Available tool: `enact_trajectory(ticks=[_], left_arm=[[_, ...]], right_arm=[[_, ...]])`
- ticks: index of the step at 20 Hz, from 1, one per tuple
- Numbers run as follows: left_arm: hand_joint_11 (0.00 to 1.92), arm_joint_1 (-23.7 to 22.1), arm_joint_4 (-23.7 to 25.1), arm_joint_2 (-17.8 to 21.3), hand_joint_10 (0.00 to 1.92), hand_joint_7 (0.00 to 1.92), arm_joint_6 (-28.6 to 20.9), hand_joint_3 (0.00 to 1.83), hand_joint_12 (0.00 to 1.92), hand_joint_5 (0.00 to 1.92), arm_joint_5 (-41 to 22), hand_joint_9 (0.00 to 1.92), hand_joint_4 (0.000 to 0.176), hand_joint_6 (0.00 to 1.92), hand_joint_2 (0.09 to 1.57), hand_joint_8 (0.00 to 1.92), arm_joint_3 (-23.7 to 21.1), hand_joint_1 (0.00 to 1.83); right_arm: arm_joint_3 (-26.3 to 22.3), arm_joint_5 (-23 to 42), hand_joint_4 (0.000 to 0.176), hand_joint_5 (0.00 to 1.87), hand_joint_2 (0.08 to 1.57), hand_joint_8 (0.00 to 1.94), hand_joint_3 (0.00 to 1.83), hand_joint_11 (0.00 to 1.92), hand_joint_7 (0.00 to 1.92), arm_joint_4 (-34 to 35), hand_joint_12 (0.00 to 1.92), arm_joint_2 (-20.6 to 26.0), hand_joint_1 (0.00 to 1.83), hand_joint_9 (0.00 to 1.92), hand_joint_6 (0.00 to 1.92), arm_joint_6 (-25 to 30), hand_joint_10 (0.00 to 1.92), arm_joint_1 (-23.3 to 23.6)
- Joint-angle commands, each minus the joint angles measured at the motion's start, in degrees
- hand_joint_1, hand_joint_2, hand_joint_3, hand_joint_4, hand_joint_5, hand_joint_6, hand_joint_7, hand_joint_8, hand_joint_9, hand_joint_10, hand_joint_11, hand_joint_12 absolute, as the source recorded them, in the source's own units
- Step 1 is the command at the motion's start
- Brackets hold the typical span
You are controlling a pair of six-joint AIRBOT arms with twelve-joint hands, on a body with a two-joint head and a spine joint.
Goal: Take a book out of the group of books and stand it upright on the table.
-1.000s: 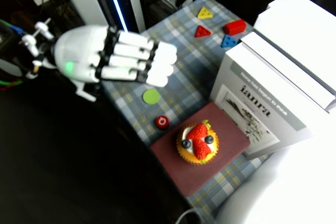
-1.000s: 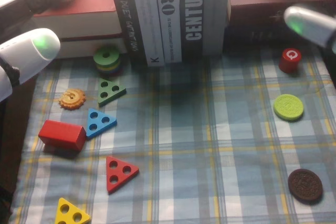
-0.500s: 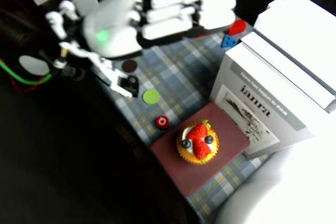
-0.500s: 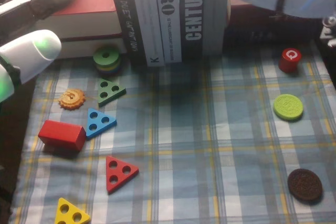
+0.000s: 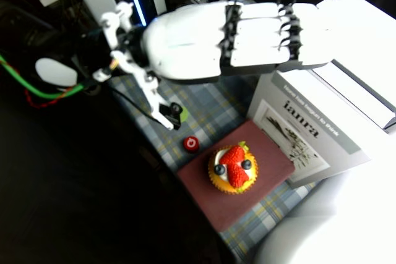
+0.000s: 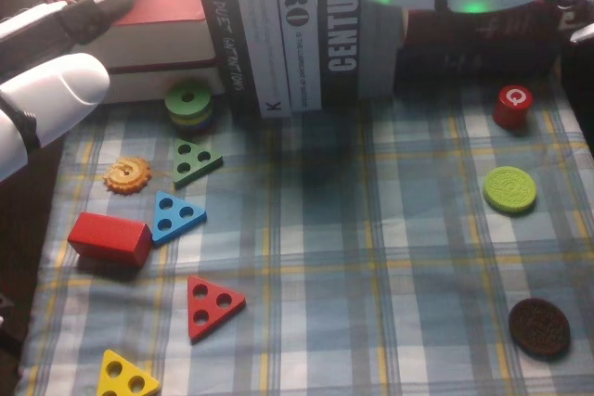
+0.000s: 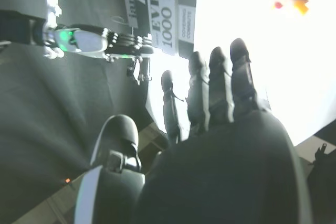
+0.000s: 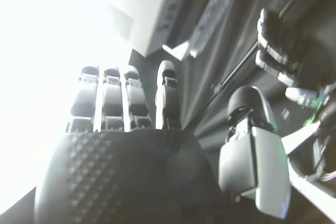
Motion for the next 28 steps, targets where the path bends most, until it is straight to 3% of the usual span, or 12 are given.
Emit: enact_trajectory(ticks=[1, 9, 10, 15, 28], left_arm=[[0.0, -0.34, 0.82, -0.32, 0.0, 0.28, -0.59, 0.0, 0.08, 0.28, -7.03, 0.13, 0.176, 0.0, 1.34, 0.0, 0.27, 0.05], [0.04, 0.11, 0.57, -0.41, 0.0, 0.3, -1.21, 0.0, 0.08, 0.27, -7.78, 0.14, 0.164, 0.01, 1.35, 0.0, 0.05, 0.15], [0.05, 0.11, 0.57, -0.41, 0.0, 0.3, -1.22, 0.0, 0.09, 0.28, -7.96, 0.14, 0.174, 0.01, 1.35, 0.0, -0.05, 0.17], [0.05, 0.74, 0.49, -0.33, 0.01, 0.29, -2.02, 0.0, 0.1, 0.26, -8.53, 0.17, 0.176, 0.0, 1.34, 0.0, -0.19, 0.16], [0.06, 2.87, -0.21, 0.16, 0.0, 0.33, -2.75, 0.0, 0.14, 0.26, -11.58, 0.2, 0.176, 0.0, 1.34, 0.0, -1.15, 0.19]], right_arm=[[-0.01, 4.54, 0.176, 0.2, 1.09, 0.0, 0.0, 0.0, 0.0, 1.52, 0.0, 0.03, 0.0, 0.0, 0.01, -0.18, 0.0, 0.75], [0.3, 1.99, 0.176, 0.24, 1.11, 0.0, 0.0, 0.0, 0.0, 1.55, 0.0, 0.02, 0.0, 0.0, 0.01, -0.19, 0.0, 0.73], [0.04, 1.65, 0.176, 0.24, 1.11, 0.0, 0.0, 0.0, 0.0, 1.54, 0.0, 0.02, 0.0, 0.0, 0.01, -0.19, 0.0, 0.72], [-2.04, 1.49, 0.176, 0.26, 1.06, 0.0, 0.0, 0.0, 0.0, 1.46, 0.0, 1.66, 0.0, 0.0, 0.02, -0.19, 0.0, -0.84], [-11.7, 13.27, 0.176, 0.38, 1.13, 0.0, 0.01, 0.0, 0.0, 0.71, 0.0, 7.58, 0.0, 0.0, 0.01, -0.2, 0.0, -10.44]])
